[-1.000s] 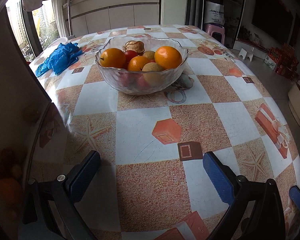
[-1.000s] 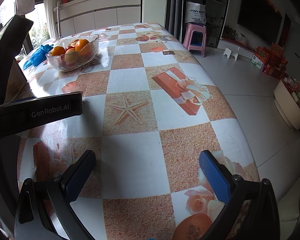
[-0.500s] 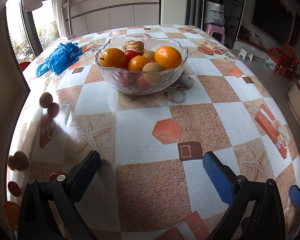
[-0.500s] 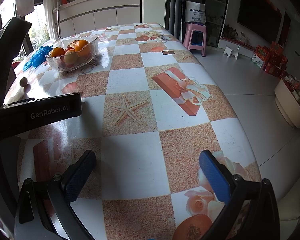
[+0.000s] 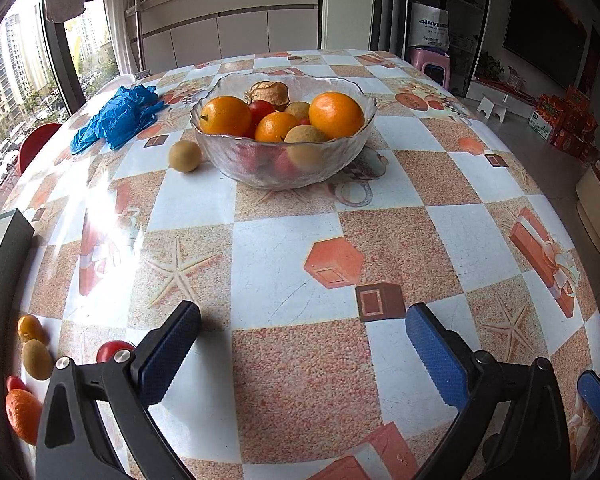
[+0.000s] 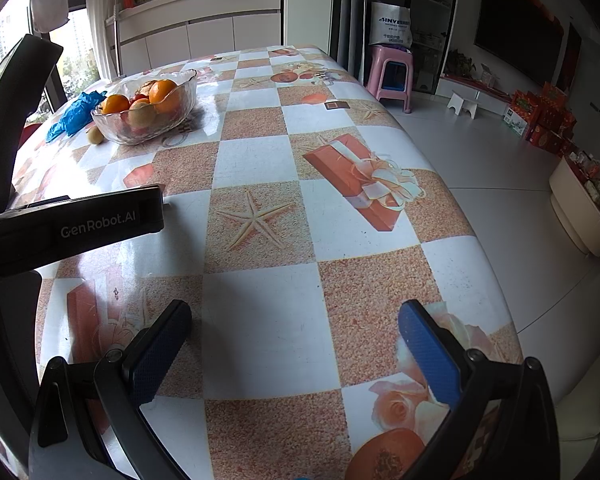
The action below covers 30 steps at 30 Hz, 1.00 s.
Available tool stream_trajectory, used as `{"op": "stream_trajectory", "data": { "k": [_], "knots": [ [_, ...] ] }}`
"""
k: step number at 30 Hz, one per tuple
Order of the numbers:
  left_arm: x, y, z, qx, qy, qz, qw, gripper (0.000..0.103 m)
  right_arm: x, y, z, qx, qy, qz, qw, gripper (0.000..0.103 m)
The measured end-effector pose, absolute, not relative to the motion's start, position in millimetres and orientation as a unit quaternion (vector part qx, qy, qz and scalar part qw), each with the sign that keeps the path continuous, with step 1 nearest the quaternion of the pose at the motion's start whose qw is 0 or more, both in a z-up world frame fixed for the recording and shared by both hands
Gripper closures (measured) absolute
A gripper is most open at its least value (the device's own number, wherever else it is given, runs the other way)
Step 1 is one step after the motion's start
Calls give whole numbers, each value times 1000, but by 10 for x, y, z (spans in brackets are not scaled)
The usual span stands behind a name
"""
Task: Organize fruits
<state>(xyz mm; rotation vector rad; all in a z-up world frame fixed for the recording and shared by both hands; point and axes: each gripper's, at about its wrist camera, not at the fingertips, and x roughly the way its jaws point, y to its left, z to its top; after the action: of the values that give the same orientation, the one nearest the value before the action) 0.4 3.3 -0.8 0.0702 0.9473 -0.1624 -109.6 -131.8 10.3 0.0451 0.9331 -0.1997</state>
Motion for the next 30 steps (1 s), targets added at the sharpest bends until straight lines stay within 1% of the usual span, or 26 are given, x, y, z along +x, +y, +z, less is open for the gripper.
{"op": "stream_trajectory", "data": {
  "k": [24, 26, 30],
  "knots": [
    [16, 27, -3, 42, 456, -92, 884, 0, -1096, -1323, 102, 22, 448, -96, 888, 0],
    [33, 23, 12, 58, 468, -121, 874, 0, -1095, -1323, 102, 22, 448, -96, 889, 0],
    [61, -21, 71, 92, 527, -164, 828, 0, -1098, -1326, 100, 22, 448, -96, 889, 0]
  ]
}}
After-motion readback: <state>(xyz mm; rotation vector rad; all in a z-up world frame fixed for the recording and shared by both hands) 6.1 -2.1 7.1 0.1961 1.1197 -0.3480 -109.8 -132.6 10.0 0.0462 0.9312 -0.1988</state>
